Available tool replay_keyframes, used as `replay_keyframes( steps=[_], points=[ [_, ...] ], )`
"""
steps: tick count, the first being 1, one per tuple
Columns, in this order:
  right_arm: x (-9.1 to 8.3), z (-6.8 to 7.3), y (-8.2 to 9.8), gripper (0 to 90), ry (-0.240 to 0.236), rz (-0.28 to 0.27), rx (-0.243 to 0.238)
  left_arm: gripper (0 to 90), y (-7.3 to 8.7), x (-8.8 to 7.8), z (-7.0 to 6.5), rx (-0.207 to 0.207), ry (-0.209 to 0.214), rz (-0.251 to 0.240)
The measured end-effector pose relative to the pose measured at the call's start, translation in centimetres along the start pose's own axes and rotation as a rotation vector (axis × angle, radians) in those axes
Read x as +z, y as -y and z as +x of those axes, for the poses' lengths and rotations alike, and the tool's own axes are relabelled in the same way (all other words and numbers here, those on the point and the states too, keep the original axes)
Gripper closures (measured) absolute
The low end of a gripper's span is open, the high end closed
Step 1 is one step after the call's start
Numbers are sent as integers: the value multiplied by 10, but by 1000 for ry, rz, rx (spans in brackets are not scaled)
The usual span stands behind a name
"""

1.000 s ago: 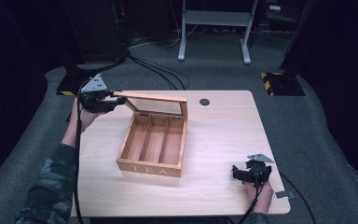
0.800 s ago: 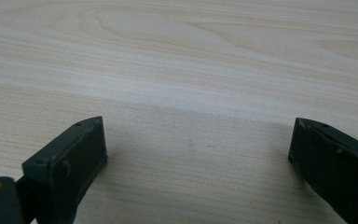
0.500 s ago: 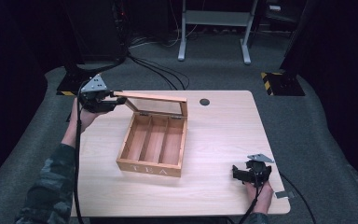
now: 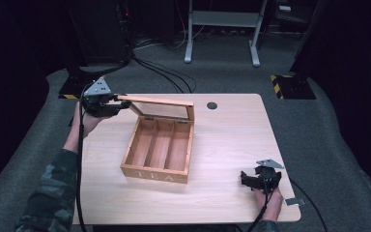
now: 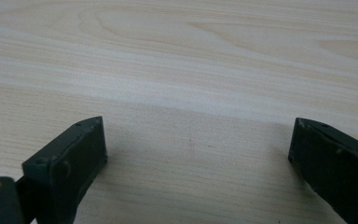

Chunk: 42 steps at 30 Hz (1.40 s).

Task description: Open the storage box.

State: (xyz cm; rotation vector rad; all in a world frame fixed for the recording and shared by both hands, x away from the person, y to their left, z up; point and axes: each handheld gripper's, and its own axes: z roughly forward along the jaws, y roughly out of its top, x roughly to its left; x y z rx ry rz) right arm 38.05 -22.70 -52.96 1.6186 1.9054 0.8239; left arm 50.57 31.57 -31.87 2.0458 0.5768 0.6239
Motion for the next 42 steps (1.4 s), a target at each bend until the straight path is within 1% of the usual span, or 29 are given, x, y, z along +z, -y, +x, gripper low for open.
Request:
replay_keyframes(
  steps=[4,7,11,16,21,24,27,31,35,36,38,40,41,42],
  points=[
    [0,0,0,35,-1,0,0,627,1,-1,-1,-4,3,2],
    [0,0,0,35,-1,1,0,627,1,-1,-2,8,-3,4],
    [0,0,0,35,-1,0,0,626,4,-3,-4,3,1,-3],
    [0,0,0,35,-1,1,-1,624,9,-5,-10,14,-5,-9],
    [0,0,0,35,0,1,-1,619,15,-9,-20,29,-18,-6],
    [0,0,0,35,0,1,-1,617,19,-10,-27,42,-33,-8],
    [0,0,0,35,0,1,-1,616,24,-12,-36,71,-65,1],
    [0,0,0,35,0,1,-1,614,29,-13,-44,94,-93,1],
    [0,0,0,35,1,1,1,613,35,-14,-51,110,-108,-4],
    [0,0,0,35,0,1,-1,608,36,-14,-51,101,-107,0],
    [0,0,0,35,1,1,-1,545,40,-15,-49,47,-59,-4],
    [0,0,0,36,1,1,-1,502,45,-15,-51,50,-67,-7],
    [0,0,0,36,1,1,-1,486,48,-15,-53,41,-69,-5],
    [0,0,0,35,1,1,0,447,51,-15,-54,39,-71,0]
  ],
)
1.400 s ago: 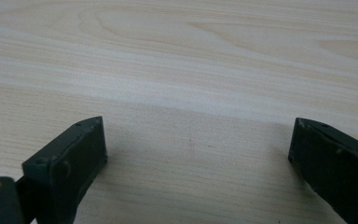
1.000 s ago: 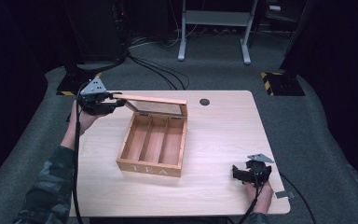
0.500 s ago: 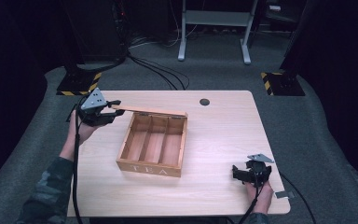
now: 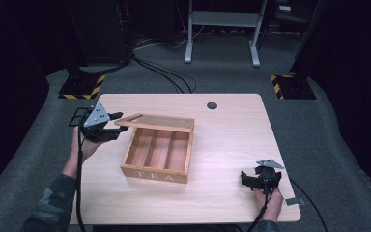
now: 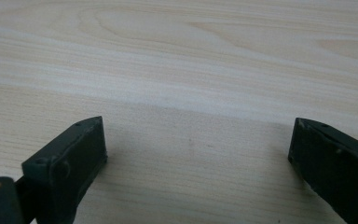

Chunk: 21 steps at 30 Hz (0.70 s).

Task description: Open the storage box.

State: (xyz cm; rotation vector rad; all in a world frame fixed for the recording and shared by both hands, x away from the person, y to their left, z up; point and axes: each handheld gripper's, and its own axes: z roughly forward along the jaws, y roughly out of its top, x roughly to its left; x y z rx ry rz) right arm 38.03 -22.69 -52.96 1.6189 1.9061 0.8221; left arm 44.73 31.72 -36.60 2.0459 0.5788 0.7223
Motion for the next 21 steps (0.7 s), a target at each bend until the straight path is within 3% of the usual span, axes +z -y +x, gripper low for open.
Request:
replay_keyframes(
  steps=[8,21],
  points=[
    [0,0,0,35,0,0,0,366,23,1,-13,-69,-9,-21],
    [0,0,0,35,1,0,0,314,55,8,-28,-162,45,1]
  ],
)
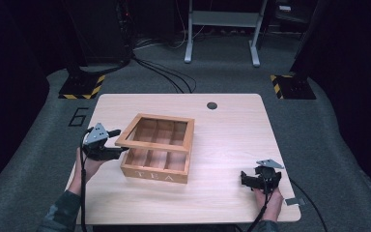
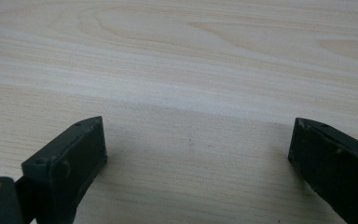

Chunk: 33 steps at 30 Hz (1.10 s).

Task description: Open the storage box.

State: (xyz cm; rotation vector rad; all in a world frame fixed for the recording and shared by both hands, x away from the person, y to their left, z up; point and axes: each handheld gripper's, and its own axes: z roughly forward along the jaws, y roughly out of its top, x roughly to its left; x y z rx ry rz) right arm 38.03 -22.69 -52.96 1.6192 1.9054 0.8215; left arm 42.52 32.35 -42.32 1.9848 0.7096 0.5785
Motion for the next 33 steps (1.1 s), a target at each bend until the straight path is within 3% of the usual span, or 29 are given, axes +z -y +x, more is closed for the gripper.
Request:
replay_keyframes(
  steps=[8,15,22,25,30,33],
  points=[
    [0,0,0,35,0,0,0,275,22,9,-1,-67,42,20],
    [0,0,0,35,-1,0,0,260,43,17,-6,-111,88,68],
    [0,0,0,35,-1,0,0,219,51,14,-7,-163,124,57],
    [0,0,0,35,0,0,0,184,52,10,-8,-158,149,80],
    [0,0,0,35,0,-1,1,154,63,8,-15,-132,143,152],
    [0,0,0,36,0,0,0,145,72,1,-13,-184,130,127]
  ],
)
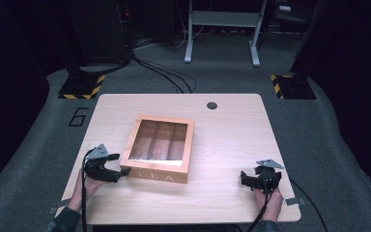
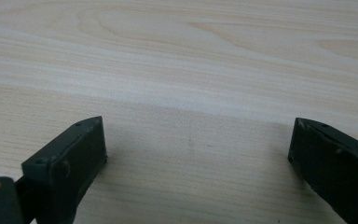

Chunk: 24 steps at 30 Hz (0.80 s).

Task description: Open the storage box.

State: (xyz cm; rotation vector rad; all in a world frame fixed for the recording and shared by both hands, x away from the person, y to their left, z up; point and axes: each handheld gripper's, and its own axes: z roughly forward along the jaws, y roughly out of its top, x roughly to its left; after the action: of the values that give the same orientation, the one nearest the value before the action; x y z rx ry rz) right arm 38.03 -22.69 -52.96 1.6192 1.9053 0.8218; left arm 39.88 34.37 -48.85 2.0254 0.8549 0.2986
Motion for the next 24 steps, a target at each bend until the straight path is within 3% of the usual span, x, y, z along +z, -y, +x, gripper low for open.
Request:
replay_keyframes(
  steps=[3,9,15,22,24],
  points=[
    [0,0,0,36,1,0,0,133,8,-7,-1,-11,-18,-3],
    [0,0,0,35,1,-5,1,100,33,-22,-6,-9,-92,40],
    [0,0,0,35,3,-5,3,90,56,-25,-7,-27,-160,82],
    [0,1,0,34,5,-5,3,75,68,-22,-8,-71,-186,102],
    [0,1,0,33,5,-5,4,68,68,-22,-9,-60,-196,107]
  ],
)
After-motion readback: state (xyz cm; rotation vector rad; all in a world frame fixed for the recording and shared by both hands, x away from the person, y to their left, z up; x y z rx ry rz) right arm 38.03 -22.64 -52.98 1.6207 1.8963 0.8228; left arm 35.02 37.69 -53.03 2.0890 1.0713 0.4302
